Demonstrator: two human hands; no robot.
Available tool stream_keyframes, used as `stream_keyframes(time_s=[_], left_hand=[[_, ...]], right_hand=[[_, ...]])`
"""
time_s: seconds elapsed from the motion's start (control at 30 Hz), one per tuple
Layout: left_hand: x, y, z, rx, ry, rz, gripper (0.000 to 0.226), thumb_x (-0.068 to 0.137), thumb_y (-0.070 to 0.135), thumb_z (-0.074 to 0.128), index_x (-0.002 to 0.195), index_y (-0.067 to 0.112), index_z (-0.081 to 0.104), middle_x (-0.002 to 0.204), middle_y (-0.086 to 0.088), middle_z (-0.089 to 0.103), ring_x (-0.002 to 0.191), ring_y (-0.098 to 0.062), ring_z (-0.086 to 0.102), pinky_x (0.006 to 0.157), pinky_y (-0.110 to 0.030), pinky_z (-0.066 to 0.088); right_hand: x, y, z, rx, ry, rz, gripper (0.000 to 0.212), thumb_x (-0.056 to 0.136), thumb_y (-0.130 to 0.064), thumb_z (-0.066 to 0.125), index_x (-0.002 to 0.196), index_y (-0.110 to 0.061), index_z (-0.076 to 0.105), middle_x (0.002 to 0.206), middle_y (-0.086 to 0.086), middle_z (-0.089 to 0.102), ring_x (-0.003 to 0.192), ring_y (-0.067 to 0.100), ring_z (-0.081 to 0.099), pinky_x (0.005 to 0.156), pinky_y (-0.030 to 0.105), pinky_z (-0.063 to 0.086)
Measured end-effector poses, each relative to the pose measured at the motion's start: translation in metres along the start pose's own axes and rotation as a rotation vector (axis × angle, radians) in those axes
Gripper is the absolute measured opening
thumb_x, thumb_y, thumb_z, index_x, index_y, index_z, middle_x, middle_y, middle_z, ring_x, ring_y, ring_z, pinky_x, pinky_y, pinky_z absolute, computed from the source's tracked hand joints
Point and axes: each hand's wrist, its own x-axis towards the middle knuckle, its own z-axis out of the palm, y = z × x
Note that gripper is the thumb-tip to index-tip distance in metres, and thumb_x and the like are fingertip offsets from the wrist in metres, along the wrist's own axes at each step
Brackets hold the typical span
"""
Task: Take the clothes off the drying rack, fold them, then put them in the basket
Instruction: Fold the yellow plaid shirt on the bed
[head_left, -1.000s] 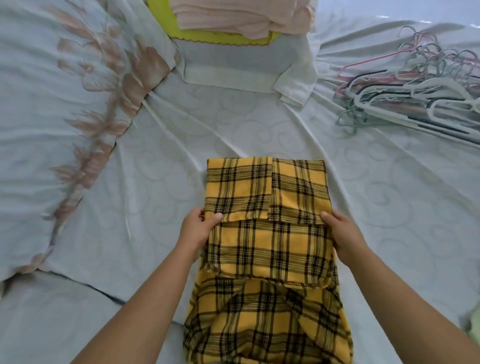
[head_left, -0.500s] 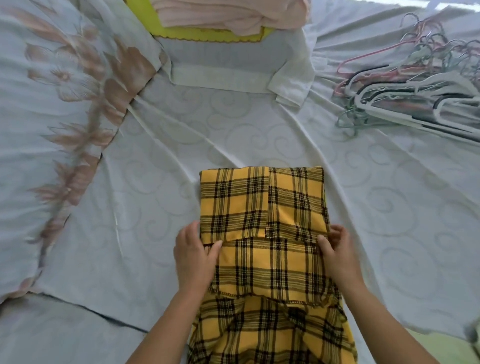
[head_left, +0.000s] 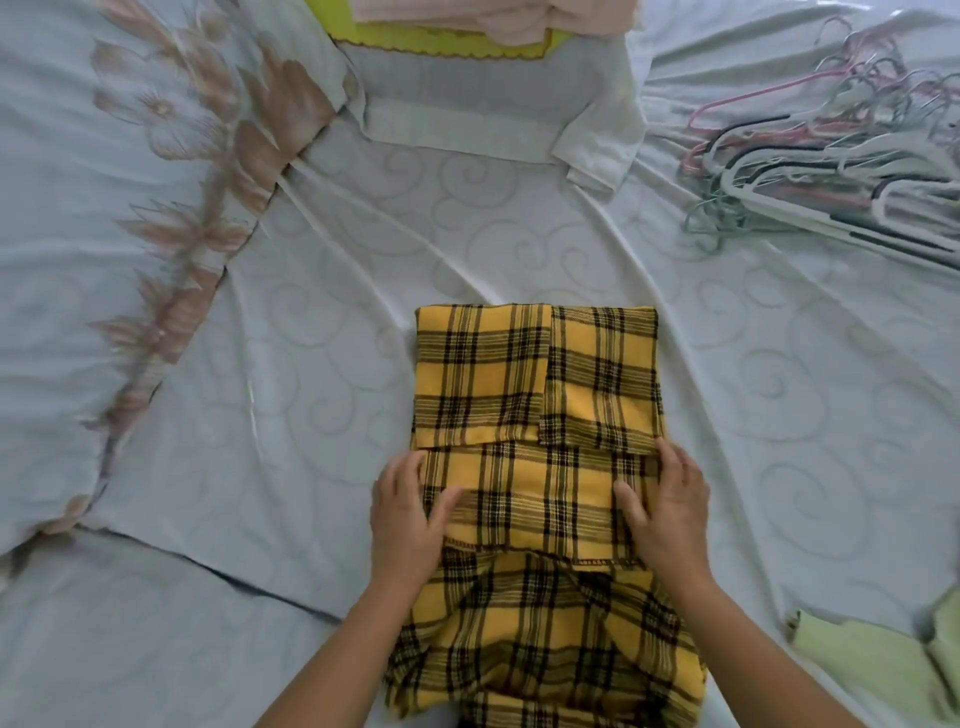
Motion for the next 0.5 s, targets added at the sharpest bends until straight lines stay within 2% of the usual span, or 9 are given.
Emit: stream_keyframes(time_s=[0.03, 0.1, 0.17, 0.23, 0.3, 0.33, 0.37, 0.43, 0.5], left_hand=[[-0.016, -0.009, -0.002, -0.146, 0.013, -0.200, 0.058, 0.088, 0.045, 0.056, 0.130, 0.007, 0.042, 0.129, -0.010, 0.044, 0.124, -0.028, 0.043, 0.101, -0.037, 0.038], [-0.042, -0.021, -0.003, -0.357, -0.072, -0.510, 0.052, 0.086, 0.034, 0.062, 0.125, 0.005, 0.044, 0.119, -0.008, 0.049, 0.114, -0.025, 0.049, 0.091, -0.033, 0.042], [-0.064, -0.030, -0.004, -0.444, -0.219, -0.661, 0.045, 0.086, 0.038, 0.062, 0.117, 0.009, 0.051, 0.114, -0.007, 0.058, 0.106, -0.022, 0.054, 0.084, -0.032, 0.043], [-0.084, -0.038, -0.005, -0.525, -0.373, -0.749, 0.055, 0.078, 0.046, 0.069, 0.119, 0.012, 0.056, 0.113, -0.006, 0.064, 0.105, -0.024, 0.058, 0.087, -0.034, 0.047], [-0.103, -0.044, -0.008, -0.557, -0.494, -0.757, 0.087, 0.053, 0.058, 0.081, 0.124, 0.015, 0.056, 0.114, -0.002, 0.066, 0.106, -0.022, 0.061, 0.094, -0.037, 0.048], [-0.110, -0.050, -0.009, -0.578, -0.519, -0.731, 0.101, 0.040, 0.061, 0.085, 0.125, 0.016, 0.057, 0.113, -0.001, 0.067, 0.106, -0.021, 0.062, 0.096, -0.038, 0.047], [-0.117, -0.052, -0.013, -0.620, -0.533, -0.697, 0.107, 0.033, 0.060, 0.087, 0.125, 0.015, 0.057, 0.112, 0.000, 0.069, 0.105, -0.020, 0.063, 0.097, -0.039, 0.047], [-0.123, -0.043, -0.026, -0.732, -0.553, -0.626, 0.102, 0.034, 0.052, 0.090, 0.122, 0.013, 0.059, 0.113, -0.002, 0.069, 0.107, -0.022, 0.064, 0.097, -0.039, 0.046], [-0.119, -0.028, -0.041, -0.864, -0.581, -0.585, 0.078, 0.050, 0.041, 0.089, 0.116, 0.009, 0.063, 0.115, -0.010, 0.067, 0.107, -0.026, 0.063, 0.096, -0.042, 0.048]], right_hand=[[-0.017, 0.007, -0.005, 0.079, 0.026, 0.126, 0.063, 0.088, -0.027, 0.063, 0.140, -0.006, 0.034, 0.139, 0.014, 0.036, 0.130, 0.029, 0.031, 0.108, 0.041, 0.027], [-0.049, 0.018, -0.010, 0.251, -0.029, 0.368, 0.058, 0.086, -0.030, 0.064, 0.132, -0.003, 0.038, 0.126, 0.015, 0.041, 0.118, 0.029, 0.041, 0.097, 0.040, 0.037], [-0.073, 0.027, -0.011, 0.321, -0.127, 0.521, 0.055, 0.086, -0.038, 0.063, 0.123, -0.002, 0.043, 0.117, 0.013, 0.047, 0.105, 0.026, 0.048, 0.085, 0.036, 0.042], [-0.088, 0.037, -0.013, 0.270, -0.271, 0.601, 0.052, 0.085, -0.045, 0.062, 0.112, -0.001, 0.051, 0.105, 0.014, 0.057, 0.093, 0.027, 0.055, 0.075, 0.038, 0.045], [-0.094, 0.047, -0.021, 0.241, -0.423, 0.637, 0.044, 0.085, -0.042, 0.065, 0.091, 0.002, 0.060, 0.084, 0.017, 0.063, 0.077, 0.028, 0.060, 0.070, 0.043, 0.046], [-0.096, 0.049, -0.029, 0.288, -0.498, 0.682, 0.037, 0.086, -0.036, 0.066, 0.083, 0.001, 0.061, 0.076, 0.015, 0.062, 0.072, 0.027, 0.060, 0.068, 0.041, 0.047], [-0.096, 0.050, -0.038, 0.363, -0.581, 0.723, 0.030, 0.087, -0.029, 0.066, 0.085, 0.001, 0.063, 0.078, 0.015, 0.065, 0.073, 0.027, 0.062, 0.069, 0.039, 0.051], [-0.096, 0.045, -0.056, 0.524, -0.684, 0.768, 0.024, 0.089, -0.020, 0.063, 0.097, 0.003, 0.064, 0.087, 0.018, 0.069, 0.080, 0.029, 0.066, 0.070, 0.037, 0.055], [-0.089, 0.036, -0.071, 0.652, -0.720, 0.757, 0.023, 0.090, -0.015, 0.059, 0.101, 0.006, 0.063, 0.087, 0.020, 0.071, 0.078, 0.030, 0.068, 0.071, 0.038, 0.057]])
